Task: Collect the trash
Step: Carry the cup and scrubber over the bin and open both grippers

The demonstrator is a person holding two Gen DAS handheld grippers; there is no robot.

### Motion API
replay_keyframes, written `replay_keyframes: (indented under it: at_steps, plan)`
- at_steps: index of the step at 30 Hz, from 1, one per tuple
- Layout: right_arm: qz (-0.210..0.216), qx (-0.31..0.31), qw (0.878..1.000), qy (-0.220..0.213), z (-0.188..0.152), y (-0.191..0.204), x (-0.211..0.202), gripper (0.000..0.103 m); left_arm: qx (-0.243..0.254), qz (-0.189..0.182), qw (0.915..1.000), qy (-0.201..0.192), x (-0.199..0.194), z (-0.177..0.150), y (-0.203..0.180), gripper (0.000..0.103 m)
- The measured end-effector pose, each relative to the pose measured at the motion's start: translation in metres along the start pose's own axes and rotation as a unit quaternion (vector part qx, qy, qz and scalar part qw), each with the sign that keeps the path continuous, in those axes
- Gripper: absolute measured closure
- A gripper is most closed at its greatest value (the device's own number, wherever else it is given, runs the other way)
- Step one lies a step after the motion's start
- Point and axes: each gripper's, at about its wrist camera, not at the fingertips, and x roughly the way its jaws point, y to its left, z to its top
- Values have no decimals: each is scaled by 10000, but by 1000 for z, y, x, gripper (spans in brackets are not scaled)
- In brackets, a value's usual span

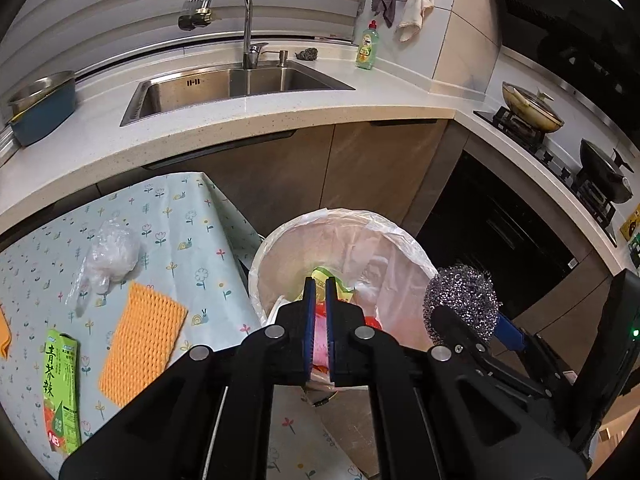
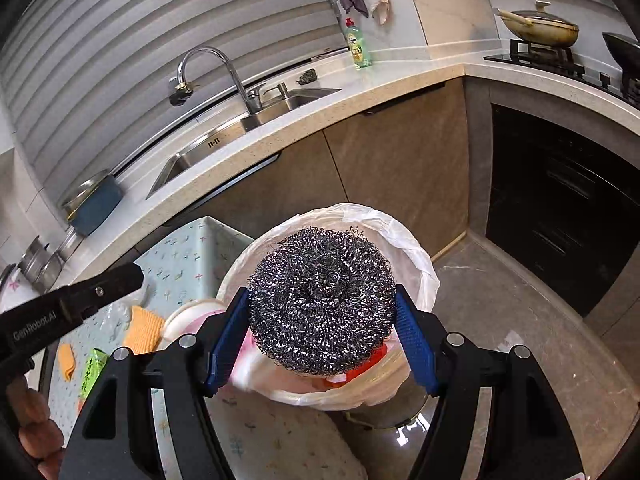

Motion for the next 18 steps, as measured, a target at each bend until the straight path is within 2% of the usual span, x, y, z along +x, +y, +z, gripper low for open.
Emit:
replay_keyframes:
  at_steps: [8, 14, 16, 18]
  plan:
    - [47, -87, 9999, 47, 6, 5, 16, 36, -137, 292, 9995, -36, 2, -2, 19, 74]
    - [98, -184, 9998, 78, 10, 19, 28, 35, -278, 468, 9985, -31, -3, -7, 38, 71]
    - [98, -205, 9997, 83, 12, 23, 32, 33, -304, 545, 9980, -46, -6, -9, 43, 66]
    - [41, -218, 9997, 84, 14, 27, 36, 32, -366, 657, 9971, -113, -11, -10, 52, 53]
